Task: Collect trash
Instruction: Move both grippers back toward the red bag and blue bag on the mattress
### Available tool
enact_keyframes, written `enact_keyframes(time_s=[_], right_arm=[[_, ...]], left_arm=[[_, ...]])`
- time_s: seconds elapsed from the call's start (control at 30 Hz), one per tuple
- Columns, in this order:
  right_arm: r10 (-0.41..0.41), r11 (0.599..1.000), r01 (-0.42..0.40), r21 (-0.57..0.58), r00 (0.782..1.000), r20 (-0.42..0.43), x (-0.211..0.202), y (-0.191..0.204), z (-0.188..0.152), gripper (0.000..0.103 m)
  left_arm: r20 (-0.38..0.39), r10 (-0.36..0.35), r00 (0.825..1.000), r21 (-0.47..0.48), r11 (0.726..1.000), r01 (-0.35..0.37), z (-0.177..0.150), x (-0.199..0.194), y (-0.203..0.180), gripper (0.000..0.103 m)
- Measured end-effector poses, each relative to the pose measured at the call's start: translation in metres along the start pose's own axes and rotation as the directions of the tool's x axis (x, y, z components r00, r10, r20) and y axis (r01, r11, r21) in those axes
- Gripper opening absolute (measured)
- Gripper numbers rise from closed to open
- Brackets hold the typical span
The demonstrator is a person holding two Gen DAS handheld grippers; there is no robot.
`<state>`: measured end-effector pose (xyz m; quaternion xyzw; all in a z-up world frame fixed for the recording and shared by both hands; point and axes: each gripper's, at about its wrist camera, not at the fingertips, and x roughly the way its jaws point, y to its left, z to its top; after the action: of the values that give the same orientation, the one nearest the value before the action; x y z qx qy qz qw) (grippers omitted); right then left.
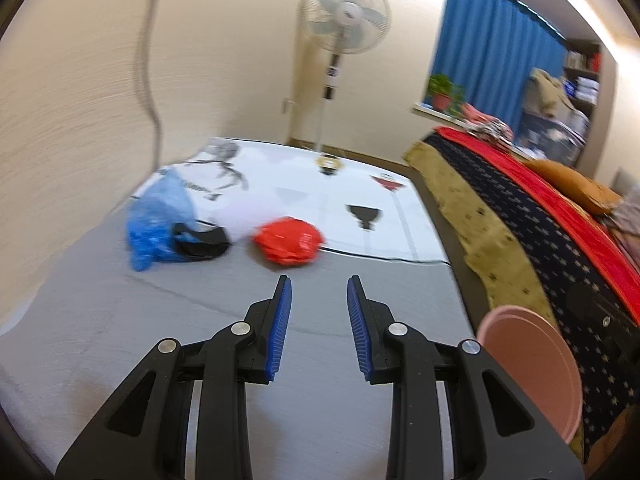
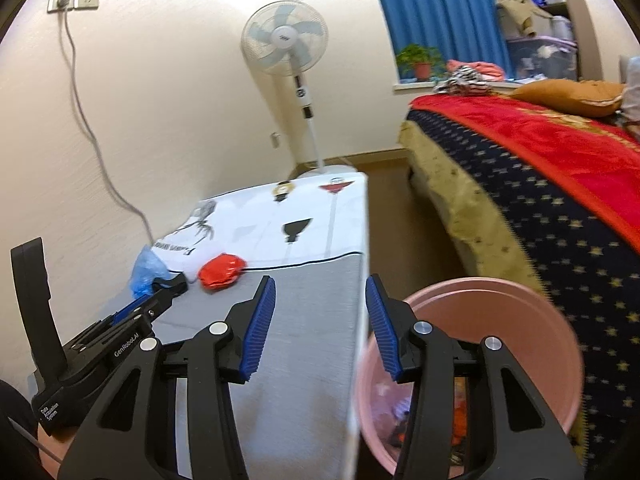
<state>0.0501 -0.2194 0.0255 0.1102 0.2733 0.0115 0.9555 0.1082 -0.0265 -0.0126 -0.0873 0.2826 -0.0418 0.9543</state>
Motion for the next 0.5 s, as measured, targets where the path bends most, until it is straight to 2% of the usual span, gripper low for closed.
enact_keyframes(time_s=[0.23, 0.5], right_arm=[[0.103, 0.995, -0.103, -0.006, 0.994, -0.022, 0.044, 0.024, 0.004, 0.046], [0.188, 0.982, -0.188, 0.004, 0.98, -0.063, 0.097, 0.049, 0.01, 0.046]], left_arm=[[0.014, 0.106, 0.994, -0.065, 0.992, -0.105, 0.008, 0.016, 0.035, 0.029], [-0.003, 0.186, 0.983, -0.127, 0.974, -0.185, 0.014, 0.038, 0.064, 0.029]])
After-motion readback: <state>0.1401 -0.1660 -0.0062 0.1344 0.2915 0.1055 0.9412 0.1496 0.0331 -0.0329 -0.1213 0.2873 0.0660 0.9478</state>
